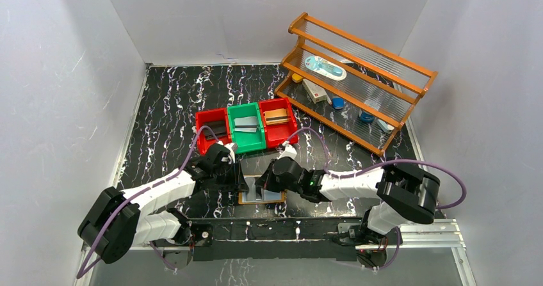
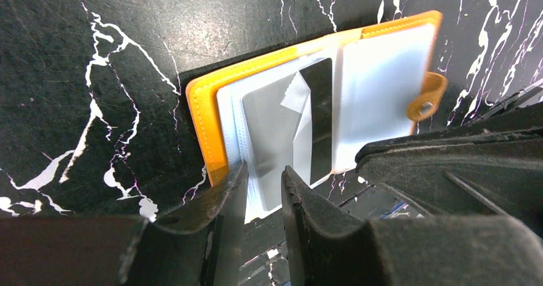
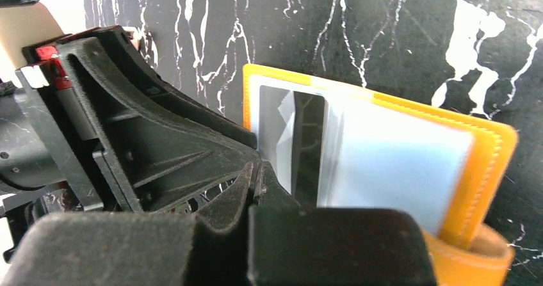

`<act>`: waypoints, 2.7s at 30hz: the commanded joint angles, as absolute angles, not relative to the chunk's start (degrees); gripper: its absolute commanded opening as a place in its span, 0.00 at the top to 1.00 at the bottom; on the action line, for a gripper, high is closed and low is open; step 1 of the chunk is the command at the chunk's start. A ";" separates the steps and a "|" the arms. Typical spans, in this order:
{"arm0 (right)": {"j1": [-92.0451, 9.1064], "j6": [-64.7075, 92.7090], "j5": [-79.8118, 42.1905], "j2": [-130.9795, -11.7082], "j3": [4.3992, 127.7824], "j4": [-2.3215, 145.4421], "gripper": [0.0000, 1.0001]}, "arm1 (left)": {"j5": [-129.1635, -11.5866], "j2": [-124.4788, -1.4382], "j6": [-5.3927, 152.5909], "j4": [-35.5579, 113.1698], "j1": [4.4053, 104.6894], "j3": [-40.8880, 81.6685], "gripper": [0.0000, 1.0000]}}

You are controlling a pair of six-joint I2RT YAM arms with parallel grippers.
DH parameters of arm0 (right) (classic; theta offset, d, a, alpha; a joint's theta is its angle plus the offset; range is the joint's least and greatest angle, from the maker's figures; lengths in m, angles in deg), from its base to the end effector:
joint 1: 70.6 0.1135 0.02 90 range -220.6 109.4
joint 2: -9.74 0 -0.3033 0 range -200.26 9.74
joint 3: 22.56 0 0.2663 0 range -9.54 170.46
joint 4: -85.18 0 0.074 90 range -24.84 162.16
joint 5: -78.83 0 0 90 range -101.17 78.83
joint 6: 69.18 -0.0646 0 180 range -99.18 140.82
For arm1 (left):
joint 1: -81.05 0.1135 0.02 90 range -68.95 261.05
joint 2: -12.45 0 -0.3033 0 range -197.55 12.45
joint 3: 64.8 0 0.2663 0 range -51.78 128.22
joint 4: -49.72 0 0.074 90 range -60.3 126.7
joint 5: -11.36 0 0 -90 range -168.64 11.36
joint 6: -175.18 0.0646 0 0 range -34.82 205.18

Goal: Take the credit cards out of the card holder

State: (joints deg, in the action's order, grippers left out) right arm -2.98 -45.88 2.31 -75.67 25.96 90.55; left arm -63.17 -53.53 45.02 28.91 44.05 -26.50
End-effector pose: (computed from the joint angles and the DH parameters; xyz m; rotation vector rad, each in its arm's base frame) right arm 0.1378 0.2951 0.1844 0.1349 2.3215 1.0906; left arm 0.1675 -0.1478 0.1648 0.0620 2.5984 -0.8891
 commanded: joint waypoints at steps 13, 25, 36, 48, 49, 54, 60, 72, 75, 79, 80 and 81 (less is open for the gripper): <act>-3.30 -47.29 1.84 -80.03 28.49 84.82 0.60 | -62.14 -55.04 46.47 26.45 43.69 -27.44 0.75; -3.38 -45.35 -2.47 -81.38 28.62 91.66 0.91 | -61.36 -55.89 46.66 27.03 43.69 -27.62 0.76; -3.57 -45.81 -1.19 -76.90 25.67 93.42 1.00 | -63.20 -56.31 46.80 25.89 43.67 -27.66 0.81; -6.89 -47.33 -1.06 -70.60 19.66 90.62 1.00 | -65.32 -56.87 46.90 24.57 43.69 -27.21 0.83; -7.02 -47.52 -1.14 -70.33 19.30 90.62 1.00 | -65.25 -56.96 46.87 24.57 43.69 -27.22 0.83; -7.40 -48.18 -0.59 -69.10 18.23 90.17 1.00 | -65.00 -56.76 47.01 24.24 43.69 -26.64 0.83; -7.67 -49.42 -0.69 -70.89 18.50 88.95 1.00 | -65.31 -53.78 46.88 21.60 43.68 -24.13 0.71; -7.75 -51.16 0.03 -71.52 17.62 89.00 1.00 | -61.64 -49.34 47.04 22.54 43.69 -19.22 0.58; -7.75 -51.29 -0.22 -71.80 17.49 89.41 1.00 | -55.20 -50.94 46.75 28.19 43.69 -20.47 0.58; -7.84 -51.80 -0.66 -72.24 16.90 90.92 1.00 | -52.63 -56.51 46.75 31.07 43.69 -21.46 0.59; -7.84 -52.00 -0.76 -72.26 16.65 91.32 1.00 | -52.75 -57.77 46.91 31.20 43.61 -21.73 0.59; -7.92 -52.17 -0.79 -72.23 16.46 91.71 1.00 | -52.90 -58.84 47.13 31.30 43.61 -22.00 0.60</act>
